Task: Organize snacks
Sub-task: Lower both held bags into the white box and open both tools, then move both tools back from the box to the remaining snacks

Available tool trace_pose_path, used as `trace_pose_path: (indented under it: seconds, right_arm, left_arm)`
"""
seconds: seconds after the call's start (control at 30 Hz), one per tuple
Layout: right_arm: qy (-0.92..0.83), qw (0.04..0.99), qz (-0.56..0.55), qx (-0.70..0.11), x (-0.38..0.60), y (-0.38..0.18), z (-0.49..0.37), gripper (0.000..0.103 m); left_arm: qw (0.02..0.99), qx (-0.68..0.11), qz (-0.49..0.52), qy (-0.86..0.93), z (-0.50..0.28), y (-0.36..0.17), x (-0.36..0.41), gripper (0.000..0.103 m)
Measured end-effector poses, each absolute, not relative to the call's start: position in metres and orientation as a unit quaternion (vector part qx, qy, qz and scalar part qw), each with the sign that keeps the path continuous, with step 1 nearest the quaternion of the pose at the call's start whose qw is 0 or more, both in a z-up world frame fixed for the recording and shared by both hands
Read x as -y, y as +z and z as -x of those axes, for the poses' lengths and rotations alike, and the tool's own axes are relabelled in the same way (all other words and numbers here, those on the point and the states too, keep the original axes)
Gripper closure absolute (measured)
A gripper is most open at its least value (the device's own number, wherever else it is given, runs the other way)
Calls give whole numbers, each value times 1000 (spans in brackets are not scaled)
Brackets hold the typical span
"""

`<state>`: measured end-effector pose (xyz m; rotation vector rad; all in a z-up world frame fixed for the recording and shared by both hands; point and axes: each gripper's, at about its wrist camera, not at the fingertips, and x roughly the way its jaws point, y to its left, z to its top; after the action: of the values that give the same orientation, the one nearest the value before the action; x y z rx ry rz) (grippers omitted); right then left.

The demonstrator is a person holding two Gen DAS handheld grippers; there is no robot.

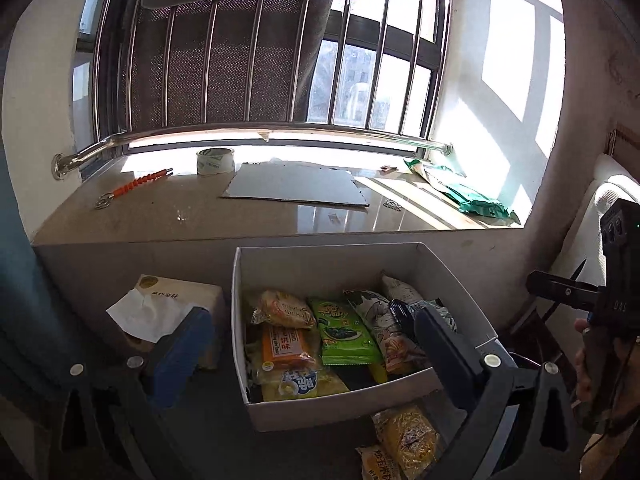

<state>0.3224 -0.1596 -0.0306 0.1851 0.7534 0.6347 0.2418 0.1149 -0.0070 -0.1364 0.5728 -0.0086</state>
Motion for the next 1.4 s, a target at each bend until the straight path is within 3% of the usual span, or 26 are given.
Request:
trace_pose_path:
  seconds: [0.23,0.43,0.73,1.03,1.4]
  right_arm:
    - [356,874,-45,-329,164,-27,-251,0]
    - [370,875,-37,-310,178,-57,-186,0]
    - [348,859,-94,-363,196,-135,-126,0]
    - [352,839,-64,-410,162,-155,-150,0]
    - [332,825,55,-454,78,-172,-233,0]
  left_arm:
    - [973,-210,95,-3,-169,6,-116,0]
    - [977,-184,108,2,-109,-16,-104,0]
    - [955,-254,150,-35,-43,-90,-77,0]
    - [950,-280,127,-50,-29,-108,-62,0]
    - [947,-294,117,-53,-33,-111,-60,0]
